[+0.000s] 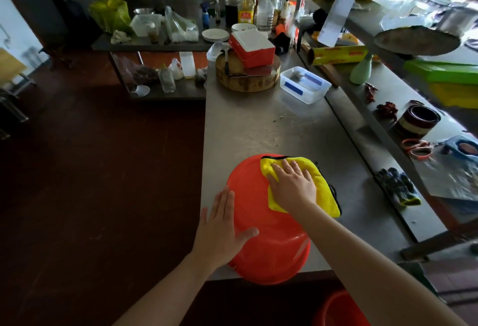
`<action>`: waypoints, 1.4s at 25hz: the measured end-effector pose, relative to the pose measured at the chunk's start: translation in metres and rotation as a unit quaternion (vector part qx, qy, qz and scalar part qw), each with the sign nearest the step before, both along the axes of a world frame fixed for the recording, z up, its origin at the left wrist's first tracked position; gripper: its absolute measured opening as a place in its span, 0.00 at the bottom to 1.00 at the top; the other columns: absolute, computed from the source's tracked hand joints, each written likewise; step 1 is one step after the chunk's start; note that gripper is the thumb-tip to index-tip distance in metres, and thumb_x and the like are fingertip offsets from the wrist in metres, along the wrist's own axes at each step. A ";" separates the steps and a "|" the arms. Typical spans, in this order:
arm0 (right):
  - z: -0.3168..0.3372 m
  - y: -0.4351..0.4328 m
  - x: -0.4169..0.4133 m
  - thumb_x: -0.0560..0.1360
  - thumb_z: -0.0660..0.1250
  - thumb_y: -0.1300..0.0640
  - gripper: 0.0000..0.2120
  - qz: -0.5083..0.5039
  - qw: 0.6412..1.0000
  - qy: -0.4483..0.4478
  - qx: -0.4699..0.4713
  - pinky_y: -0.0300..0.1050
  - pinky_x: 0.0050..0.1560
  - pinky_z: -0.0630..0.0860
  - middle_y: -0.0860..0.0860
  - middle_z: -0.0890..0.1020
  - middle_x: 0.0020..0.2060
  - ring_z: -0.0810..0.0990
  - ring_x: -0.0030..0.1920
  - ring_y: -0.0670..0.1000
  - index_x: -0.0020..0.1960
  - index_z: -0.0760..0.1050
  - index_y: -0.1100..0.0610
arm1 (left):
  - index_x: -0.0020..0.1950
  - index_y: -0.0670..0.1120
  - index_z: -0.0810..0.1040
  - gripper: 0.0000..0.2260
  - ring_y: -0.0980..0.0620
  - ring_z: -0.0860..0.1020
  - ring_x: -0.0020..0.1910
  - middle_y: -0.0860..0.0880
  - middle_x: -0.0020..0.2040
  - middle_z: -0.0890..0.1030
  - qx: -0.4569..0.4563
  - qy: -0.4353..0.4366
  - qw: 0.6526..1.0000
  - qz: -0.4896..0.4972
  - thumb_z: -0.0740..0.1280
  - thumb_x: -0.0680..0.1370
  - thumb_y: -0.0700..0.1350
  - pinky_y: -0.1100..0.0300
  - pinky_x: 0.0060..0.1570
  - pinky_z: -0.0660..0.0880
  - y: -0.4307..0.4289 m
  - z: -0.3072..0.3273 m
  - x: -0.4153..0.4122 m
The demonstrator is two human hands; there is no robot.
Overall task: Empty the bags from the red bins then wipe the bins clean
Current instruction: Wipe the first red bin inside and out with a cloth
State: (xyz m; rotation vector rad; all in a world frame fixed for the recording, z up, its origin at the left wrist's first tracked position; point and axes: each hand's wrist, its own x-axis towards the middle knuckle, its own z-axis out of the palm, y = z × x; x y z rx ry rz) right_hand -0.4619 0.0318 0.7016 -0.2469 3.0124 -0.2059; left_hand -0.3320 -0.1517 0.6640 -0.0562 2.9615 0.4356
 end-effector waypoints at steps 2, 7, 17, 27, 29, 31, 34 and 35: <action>-0.001 0.012 0.003 0.84 0.47 0.36 0.28 -0.001 1.000 0.010 0.026 0.55 0.80 0.50 0.47 0.59 0.80 0.53 0.81 0.50 0.80 0.59 0.44 | 0.80 0.50 0.31 0.50 0.53 0.34 0.79 0.53 0.80 0.31 -0.004 0.003 1.000 -0.001 0.46 0.71 0.80 0.42 0.78 0.46 0.000 -0.001 0.000; -0.005 0.032 0.033 0.84 0.45 0.37 0.28 -0.008 0.999 0.018 0.039 0.54 0.80 0.51 0.50 0.61 0.80 0.55 0.81 0.52 0.80 0.60 0.47 | 0.79 0.49 0.30 0.51 0.54 0.31 0.78 0.54 0.79 0.28 0.011 -0.009 1.000 0.000 0.44 0.71 0.81 0.41 0.78 0.46 0.000 -0.002 0.001; -0.026 0.043 0.103 0.81 0.52 0.40 0.26 -0.002 0.995 0.102 -0.016 0.59 0.69 0.72 0.52 0.82 0.63 0.78 0.67 0.57 0.64 0.81 0.54 | 0.78 0.49 0.27 0.51 0.54 0.29 0.77 0.54 0.77 0.25 0.015 -0.016 1.000 -0.003 0.43 0.70 0.81 0.42 0.78 0.40 0.000 -0.002 0.001; 0.020 -0.007 0.073 0.85 0.54 0.44 0.20 0.009 0.983 0.096 -0.154 0.50 0.60 0.73 0.52 0.83 0.61 0.80 0.61 0.56 0.69 0.75 0.52 | 0.80 0.53 0.31 0.45 0.56 0.42 0.80 0.58 0.78 0.30 0.170 -0.012 0.983 -0.061 0.54 0.77 0.72 0.53 0.78 0.54 -0.030 -0.008 -0.001; 0.028 -0.026 0.056 0.85 0.57 0.46 0.19 0.038 0.979 0.119 -0.159 0.50 0.63 0.71 0.52 0.81 0.64 0.78 0.65 0.56 0.70 0.74 0.54 | 0.80 0.53 0.32 0.42 0.55 0.42 0.80 0.58 0.79 0.31 0.142 0.015 0.988 -0.057 0.54 0.78 0.70 0.53 0.78 0.53 -0.026 -0.013 0.007; 0.024 -0.048 0.042 0.84 0.58 0.46 0.19 0.077 0.980 0.110 -0.149 0.49 0.67 0.68 0.51 0.79 0.67 0.76 0.68 0.55 0.71 0.74 0.52 | 0.80 0.54 0.33 0.41 0.56 0.38 0.79 0.57 0.79 0.31 0.104 0.056 0.991 -0.065 0.52 0.79 0.70 0.53 0.79 0.49 -0.022 -0.017 0.014; 0.007 -0.075 0.027 0.84 0.58 0.44 0.19 0.139 0.982 0.084 -0.096 0.51 0.69 0.65 0.47 0.78 0.69 0.73 0.71 0.53 0.70 0.75 0.49 | 0.79 0.56 0.30 0.39 0.57 0.32 0.78 0.58 0.79 0.30 0.086 0.081 0.991 -0.068 0.50 0.79 0.70 0.56 0.78 0.42 -0.016 -0.019 0.023; 0.004 -0.081 0.025 0.84 0.57 0.44 0.18 0.159 0.981 0.078 -0.078 0.52 0.70 0.64 0.46 0.77 0.69 0.71 0.73 0.54 0.70 0.75 0.49 | 0.78 0.56 0.29 0.39 0.57 0.31 0.77 0.57 0.79 0.30 0.077 0.083 0.991 -0.068 0.49 0.79 0.71 0.56 0.78 0.41 -0.015 -0.020 0.025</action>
